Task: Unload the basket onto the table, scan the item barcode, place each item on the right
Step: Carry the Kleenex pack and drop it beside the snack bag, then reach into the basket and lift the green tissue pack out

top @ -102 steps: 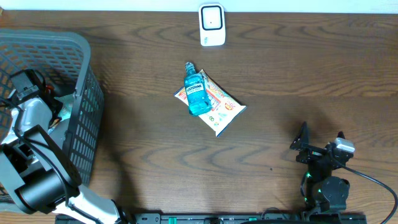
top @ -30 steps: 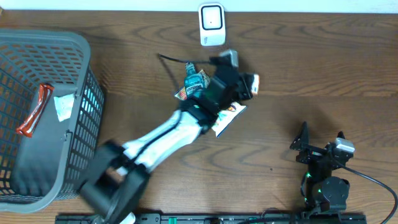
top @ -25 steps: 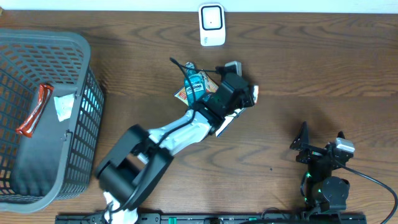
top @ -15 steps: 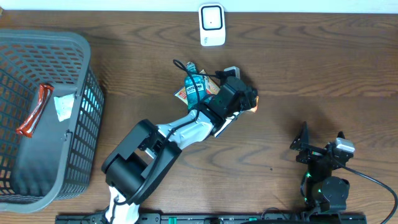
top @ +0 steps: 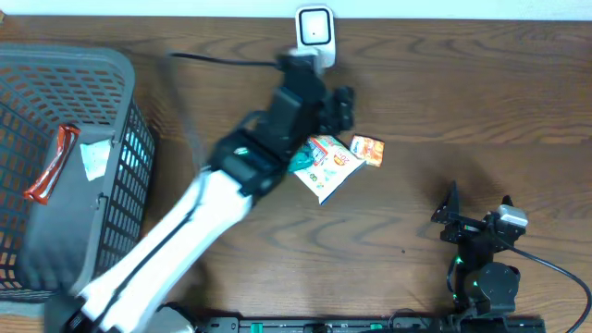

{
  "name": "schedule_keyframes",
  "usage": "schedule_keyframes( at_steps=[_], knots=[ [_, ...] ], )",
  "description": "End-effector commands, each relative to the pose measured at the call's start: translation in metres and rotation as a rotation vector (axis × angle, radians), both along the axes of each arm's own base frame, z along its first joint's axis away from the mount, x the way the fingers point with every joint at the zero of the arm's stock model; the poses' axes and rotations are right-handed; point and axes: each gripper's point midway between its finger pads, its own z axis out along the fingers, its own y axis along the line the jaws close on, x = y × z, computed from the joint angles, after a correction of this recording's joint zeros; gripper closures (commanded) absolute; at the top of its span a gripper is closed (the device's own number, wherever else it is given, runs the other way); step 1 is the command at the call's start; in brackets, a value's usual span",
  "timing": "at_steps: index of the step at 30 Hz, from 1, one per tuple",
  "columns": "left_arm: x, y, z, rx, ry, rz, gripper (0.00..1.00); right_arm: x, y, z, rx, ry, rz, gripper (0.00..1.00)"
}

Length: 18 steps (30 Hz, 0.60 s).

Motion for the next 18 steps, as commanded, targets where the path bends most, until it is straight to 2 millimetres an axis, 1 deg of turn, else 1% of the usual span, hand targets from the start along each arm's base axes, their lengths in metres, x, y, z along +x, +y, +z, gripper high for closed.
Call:
schedule_keyframes(
  at_steps=[1, 3, 5, 7, 8, 10, 11, 13, 16, 18],
  knots=[
    [0.003, 0.104, 0.066, 0.193, -0.181, 0.320, 0.18, 0.000, 0.001, -0.001, -0.014, 0.006, 0.006, 0.01],
    [-0.006, 0.163, 0.085, 0.220, -0.202, 0.492, 0.17, 0.000, 0.001, -0.001, -0.014, 0.005, 0.006, 0.01],
    [-0.014, 0.207, 0.090, 0.206, -0.187, 0.616, 0.17, 0.000, 0.001, -0.001, -0.014, 0.006, 0.005, 0.01],
    [-0.024, 0.252, 0.088, 0.174, -0.151, 0.755, 0.17, 0.000, 0.001, -0.001, -0.014, 0.005, 0.006, 0.01],
    [-0.030, 0.275, 0.085, 0.150, -0.126, 0.835, 0.17, 0.000, 0.001, -0.001, -0.014, 0.006, 0.006, 0.01],
    [-0.042, 0.315, 0.075, 0.101, -0.073, 0.974, 0.17, 0.000, 0.001, -0.001, -0.014, 0.006, 0.006, 0.01],
    [-0.046, 0.331, 0.069, 0.081, -0.045, 1.018, 0.17, 0.000, 0.001, -0.001, -0.014, 0.006, 0.006, 0.01],
    [-0.051, 0.356, 0.058, 0.041, 0.009, 1.062, 0.17, 0.000, 0.001, -0.001, -0.014, 0.005, 0.006, 0.01],
    [-0.051, 0.383, 0.041, -0.027, 0.079, 1.092, 0.17, 0.000, 0.001, -0.001, -0.014, 0.005, 0.005, 0.01],
    [-0.053, 0.403, 0.024, -0.084, 0.137, 1.148, 0.17, 0.000, 0.001, -0.001, -0.014, 0.005, 0.006, 0.01]
  ],
)
